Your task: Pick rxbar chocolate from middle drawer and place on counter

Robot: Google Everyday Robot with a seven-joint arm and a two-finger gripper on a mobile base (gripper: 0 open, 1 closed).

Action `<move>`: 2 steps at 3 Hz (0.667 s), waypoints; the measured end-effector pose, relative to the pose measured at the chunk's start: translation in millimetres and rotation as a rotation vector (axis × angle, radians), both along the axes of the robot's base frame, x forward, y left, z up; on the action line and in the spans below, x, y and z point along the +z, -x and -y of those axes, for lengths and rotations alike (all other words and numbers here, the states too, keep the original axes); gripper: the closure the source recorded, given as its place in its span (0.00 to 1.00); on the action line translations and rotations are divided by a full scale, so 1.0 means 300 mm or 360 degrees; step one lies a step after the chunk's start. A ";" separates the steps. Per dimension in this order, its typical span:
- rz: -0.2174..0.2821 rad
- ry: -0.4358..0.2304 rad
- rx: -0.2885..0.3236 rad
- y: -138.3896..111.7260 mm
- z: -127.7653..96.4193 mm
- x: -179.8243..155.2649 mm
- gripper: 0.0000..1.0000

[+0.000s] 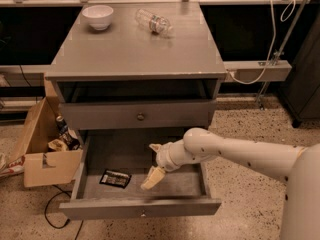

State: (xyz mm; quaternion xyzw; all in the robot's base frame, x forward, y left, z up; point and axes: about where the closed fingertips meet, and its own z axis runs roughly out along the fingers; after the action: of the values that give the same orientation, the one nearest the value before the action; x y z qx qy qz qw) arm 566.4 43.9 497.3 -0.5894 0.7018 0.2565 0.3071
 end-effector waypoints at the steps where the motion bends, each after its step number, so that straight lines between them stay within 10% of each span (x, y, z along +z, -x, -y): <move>1: 0.0082 -0.0076 -0.0041 -0.071 -0.070 -0.068 0.00; 2: 0.0082 -0.0124 -0.0076 -0.133 -0.149 -0.166 0.00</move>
Offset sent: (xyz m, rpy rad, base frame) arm 0.0641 0.0722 -0.0851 0.1117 -0.0516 -0.0763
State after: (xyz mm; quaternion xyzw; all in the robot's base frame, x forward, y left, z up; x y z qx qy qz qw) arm 606.3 88.7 447.4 -0.5665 0.6970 0.2609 0.3538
